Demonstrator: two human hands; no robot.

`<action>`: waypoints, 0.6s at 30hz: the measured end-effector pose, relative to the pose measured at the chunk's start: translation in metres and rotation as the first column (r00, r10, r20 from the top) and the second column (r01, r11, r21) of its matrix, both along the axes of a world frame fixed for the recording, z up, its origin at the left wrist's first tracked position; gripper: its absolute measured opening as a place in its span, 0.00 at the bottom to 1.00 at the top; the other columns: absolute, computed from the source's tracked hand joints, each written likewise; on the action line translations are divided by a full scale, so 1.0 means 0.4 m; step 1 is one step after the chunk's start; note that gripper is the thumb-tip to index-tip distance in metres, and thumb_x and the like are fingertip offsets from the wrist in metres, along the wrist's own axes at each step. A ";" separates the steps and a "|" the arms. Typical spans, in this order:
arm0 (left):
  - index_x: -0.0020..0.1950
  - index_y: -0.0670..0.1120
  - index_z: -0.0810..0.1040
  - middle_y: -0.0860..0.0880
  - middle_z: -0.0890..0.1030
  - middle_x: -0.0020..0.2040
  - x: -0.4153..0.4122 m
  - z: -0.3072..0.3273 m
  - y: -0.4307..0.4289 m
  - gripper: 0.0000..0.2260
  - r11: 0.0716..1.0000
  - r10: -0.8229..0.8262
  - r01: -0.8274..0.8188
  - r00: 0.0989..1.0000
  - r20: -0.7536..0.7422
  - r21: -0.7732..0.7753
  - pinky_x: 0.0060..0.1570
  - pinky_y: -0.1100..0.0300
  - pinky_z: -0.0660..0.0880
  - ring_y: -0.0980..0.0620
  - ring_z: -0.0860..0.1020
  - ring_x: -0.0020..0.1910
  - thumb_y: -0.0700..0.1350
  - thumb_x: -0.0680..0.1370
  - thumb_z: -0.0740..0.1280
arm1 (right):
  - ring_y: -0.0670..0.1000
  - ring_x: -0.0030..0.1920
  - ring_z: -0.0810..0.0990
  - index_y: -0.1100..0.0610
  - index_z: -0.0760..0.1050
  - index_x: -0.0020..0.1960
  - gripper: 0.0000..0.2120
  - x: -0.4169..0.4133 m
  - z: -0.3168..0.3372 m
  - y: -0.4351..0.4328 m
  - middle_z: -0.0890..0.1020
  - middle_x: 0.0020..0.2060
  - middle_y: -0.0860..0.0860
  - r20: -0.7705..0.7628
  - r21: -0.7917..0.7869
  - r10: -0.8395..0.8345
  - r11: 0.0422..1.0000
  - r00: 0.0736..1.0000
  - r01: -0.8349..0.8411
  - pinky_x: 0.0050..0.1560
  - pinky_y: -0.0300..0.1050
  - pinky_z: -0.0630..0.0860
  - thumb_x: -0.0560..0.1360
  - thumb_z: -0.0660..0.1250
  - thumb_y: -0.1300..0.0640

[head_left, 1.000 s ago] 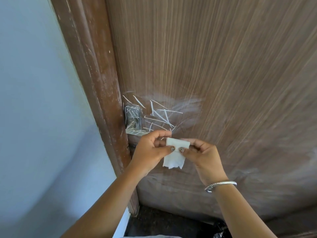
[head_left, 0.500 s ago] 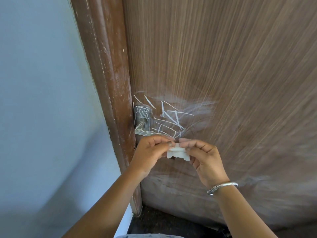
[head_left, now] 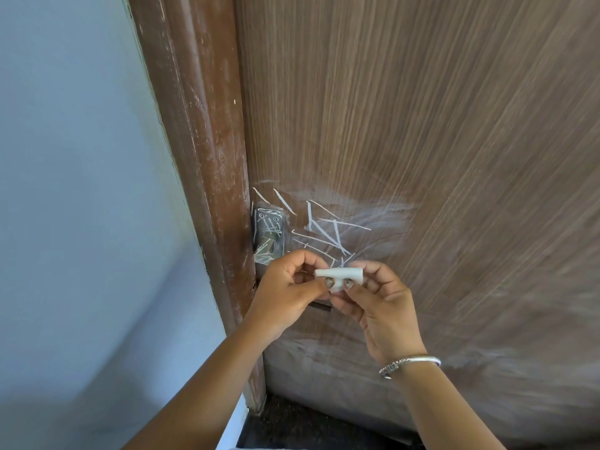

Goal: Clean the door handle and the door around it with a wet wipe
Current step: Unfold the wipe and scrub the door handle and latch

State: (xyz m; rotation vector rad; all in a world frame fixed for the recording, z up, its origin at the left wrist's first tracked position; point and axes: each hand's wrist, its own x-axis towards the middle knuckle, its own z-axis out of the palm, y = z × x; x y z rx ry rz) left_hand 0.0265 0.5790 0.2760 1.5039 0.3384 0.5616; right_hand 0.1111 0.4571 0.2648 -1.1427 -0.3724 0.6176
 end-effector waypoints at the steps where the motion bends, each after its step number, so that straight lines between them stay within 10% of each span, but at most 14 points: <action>1: 0.42 0.43 0.77 0.43 0.81 0.39 -0.002 0.000 0.005 0.07 1.000 -0.014 0.014 1.000 0.003 -0.013 0.37 0.58 0.81 0.49 0.80 0.37 0.31 0.70 0.71 | 0.53 0.39 0.84 0.56 0.79 0.47 0.13 -0.001 0.004 0.005 0.84 0.39 0.56 -0.010 0.020 -0.012 1.000 1.000 0.012 0.36 0.41 0.80 0.71 0.65 0.72; 8: 0.43 0.43 0.77 0.42 0.81 0.39 -0.008 -0.014 0.027 0.07 0.997 0.081 -0.081 0.995 0.058 0.005 0.33 0.61 0.79 0.48 0.79 0.35 0.35 0.69 0.72 | 0.55 0.41 0.82 0.57 0.78 0.44 0.08 -0.019 0.007 0.068 0.83 0.39 0.56 -0.007 0.124 -0.045 0.991 0.999 0.046 0.44 0.51 0.80 0.65 0.71 0.63; 11: 0.46 0.48 0.77 0.46 0.81 0.39 -0.020 -0.024 0.057 0.10 0.945 0.279 -0.290 0.956 0.089 0.152 0.38 0.57 0.79 0.48 0.79 0.38 0.34 0.70 0.71 | 0.46 0.37 0.80 0.46 0.80 0.42 0.17 -0.011 0.014 0.105 0.83 0.36 0.49 0.333 -0.008 -0.137 0.989 0.933 0.149 0.38 0.40 0.79 0.72 0.68 0.69; 14: 0.46 0.52 0.76 0.50 0.79 0.36 -0.037 -0.035 0.096 0.14 0.854 0.431 -0.449 0.893 0.127 0.261 0.38 0.62 0.77 0.54 0.78 0.36 0.33 0.71 0.69 | 0.42 0.38 0.76 0.45 0.79 0.49 0.16 0.013 0.044 0.157 0.81 0.39 0.48 0.850 -0.023 -0.193 0.916 0.490 0.400 0.39 0.29 0.73 0.72 0.67 0.65; 18: 0.46 0.50 0.76 0.51 0.78 0.34 -0.062 -0.064 0.133 0.13 0.800 0.520 -0.534 0.845 0.129 0.273 0.34 0.67 0.74 0.55 0.76 0.33 0.33 0.71 0.68 | 0.54 0.40 0.79 0.63 0.80 0.48 0.08 0.028 0.072 0.256 0.82 0.40 0.56 0.993 0.116 -0.091 0.874 -0.077 0.472 0.44 0.40 0.74 0.73 0.64 0.63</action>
